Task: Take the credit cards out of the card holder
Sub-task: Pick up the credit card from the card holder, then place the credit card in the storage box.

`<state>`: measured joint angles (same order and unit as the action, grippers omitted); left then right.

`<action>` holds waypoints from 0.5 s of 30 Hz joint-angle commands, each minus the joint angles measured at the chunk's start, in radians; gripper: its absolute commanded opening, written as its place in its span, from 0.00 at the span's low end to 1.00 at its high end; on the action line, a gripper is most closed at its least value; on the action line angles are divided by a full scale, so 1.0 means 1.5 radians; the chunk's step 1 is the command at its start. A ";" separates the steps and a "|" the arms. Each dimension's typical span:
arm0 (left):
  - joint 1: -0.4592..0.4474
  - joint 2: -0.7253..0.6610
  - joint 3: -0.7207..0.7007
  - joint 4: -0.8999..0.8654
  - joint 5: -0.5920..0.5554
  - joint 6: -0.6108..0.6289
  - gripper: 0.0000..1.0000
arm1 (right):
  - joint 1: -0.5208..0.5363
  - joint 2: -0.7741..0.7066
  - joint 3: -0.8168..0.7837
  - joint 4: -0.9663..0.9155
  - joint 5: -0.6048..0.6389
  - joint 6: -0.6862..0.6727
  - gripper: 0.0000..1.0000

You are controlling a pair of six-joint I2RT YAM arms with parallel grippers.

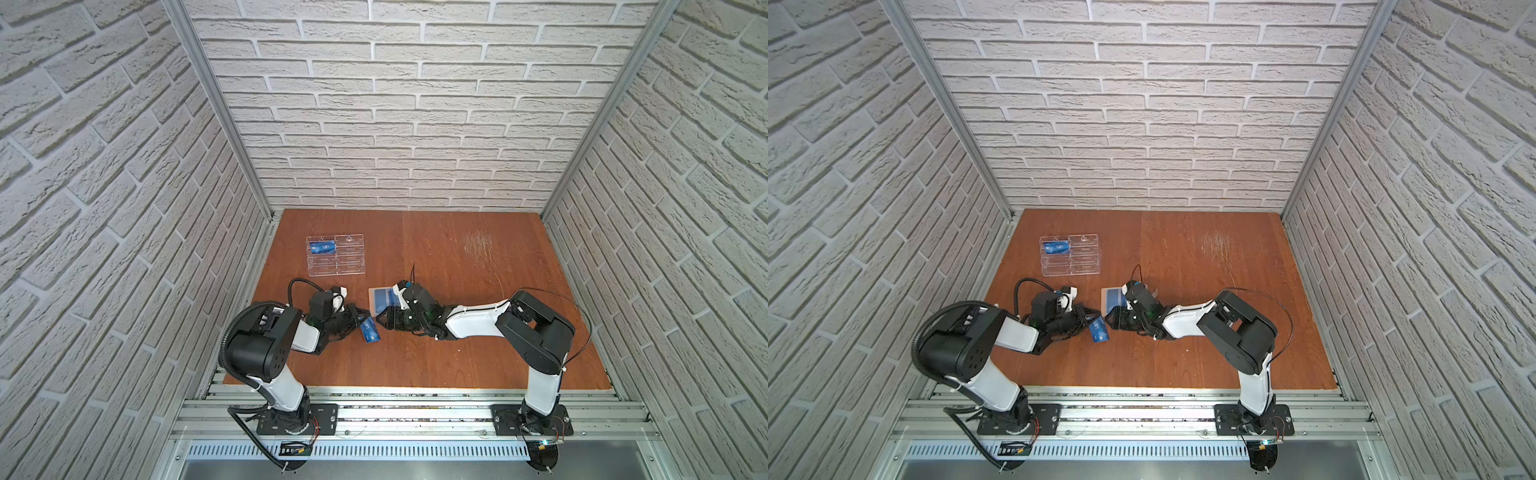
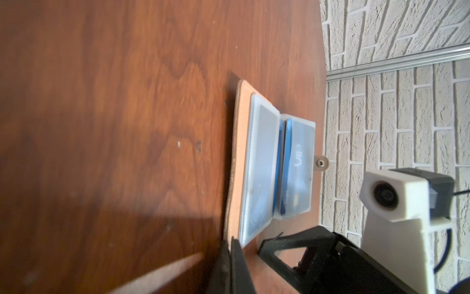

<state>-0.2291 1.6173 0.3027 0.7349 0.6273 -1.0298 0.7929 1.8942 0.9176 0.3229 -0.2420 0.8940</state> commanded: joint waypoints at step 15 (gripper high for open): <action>0.001 -0.263 0.364 -0.692 -0.191 0.258 0.00 | -0.099 -0.164 0.064 -0.274 -0.022 -0.141 0.66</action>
<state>-0.2295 1.2316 0.7540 -0.0196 0.4515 -0.7982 0.6735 1.7027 0.9821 -0.0212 -0.2520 0.7395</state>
